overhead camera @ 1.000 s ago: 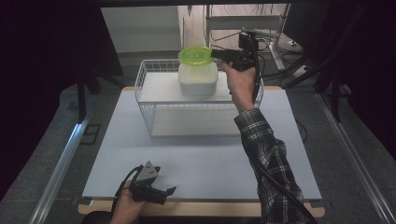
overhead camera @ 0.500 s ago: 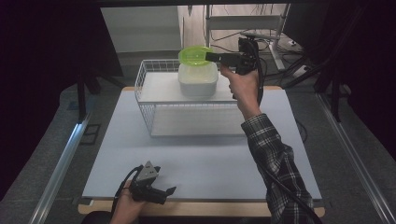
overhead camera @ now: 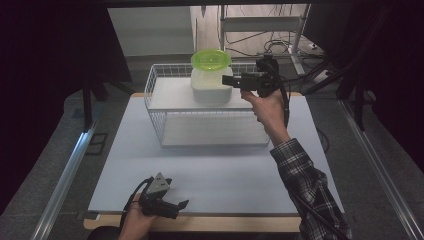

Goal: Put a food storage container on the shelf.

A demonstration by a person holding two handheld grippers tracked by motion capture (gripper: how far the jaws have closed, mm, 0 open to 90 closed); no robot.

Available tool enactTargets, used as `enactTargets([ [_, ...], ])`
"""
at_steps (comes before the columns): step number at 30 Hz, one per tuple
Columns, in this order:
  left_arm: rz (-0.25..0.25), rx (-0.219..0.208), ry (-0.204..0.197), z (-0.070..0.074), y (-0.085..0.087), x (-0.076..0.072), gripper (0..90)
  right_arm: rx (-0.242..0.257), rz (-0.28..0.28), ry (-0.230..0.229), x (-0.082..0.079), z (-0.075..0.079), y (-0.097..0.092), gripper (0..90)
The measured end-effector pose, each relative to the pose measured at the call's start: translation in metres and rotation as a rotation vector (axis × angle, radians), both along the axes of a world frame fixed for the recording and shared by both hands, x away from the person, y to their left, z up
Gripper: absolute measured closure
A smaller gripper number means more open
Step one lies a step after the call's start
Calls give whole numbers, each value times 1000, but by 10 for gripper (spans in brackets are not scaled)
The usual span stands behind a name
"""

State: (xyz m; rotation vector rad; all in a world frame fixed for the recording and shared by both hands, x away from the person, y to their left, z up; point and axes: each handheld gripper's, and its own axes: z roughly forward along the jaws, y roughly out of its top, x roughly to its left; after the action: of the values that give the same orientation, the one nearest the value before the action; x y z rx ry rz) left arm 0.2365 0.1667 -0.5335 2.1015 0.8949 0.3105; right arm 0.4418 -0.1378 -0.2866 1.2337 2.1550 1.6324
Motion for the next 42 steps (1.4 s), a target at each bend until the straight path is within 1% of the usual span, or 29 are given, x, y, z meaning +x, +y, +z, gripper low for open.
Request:
enactTargets([
  [5, 1, -1, 0, 0, 0, 0, 49, -48, 12, -28, -11, -9, -4, 136],
  [8, 2, -5, -1, 0, 0, 0, 48, -54, 27, -35, -19, -16, -6, 123],
  [12, 4, -18, -2, 0, 1, 0, 48, -88, 45, -59, -28, -26, -8, 102],
  [14, 3, -23, -3, 0, 1, 0, 47, -102, 55, -61, -33, -30, -9, 95],
  [17, 0, -33, -2, 1, 1, 0, 46, -129, 67, -77, -40, -38, -10, 83],
  [20, -2, -44, -4, 1, 1, 0, 44, -165, 85, -94, -48, -46, -12, 66],
  [25, -4, -51, -1, 1, 2, 0, 42, -193, 112, -90, -59, -57, -15, 49],
  [30, -2, -56, -2, 1, 3, 0, 41, -225, 120, -105, -69, -68, -20, 41],
  [38, -4, -67, -3, 1, 3, 0, 41, -243, 130, -107, -81, -79, -26, 37],
  [42, -5, -70, -3, 2, 4, 0, 40, -257, 130, -107, -86, -88, -30, 37],
])
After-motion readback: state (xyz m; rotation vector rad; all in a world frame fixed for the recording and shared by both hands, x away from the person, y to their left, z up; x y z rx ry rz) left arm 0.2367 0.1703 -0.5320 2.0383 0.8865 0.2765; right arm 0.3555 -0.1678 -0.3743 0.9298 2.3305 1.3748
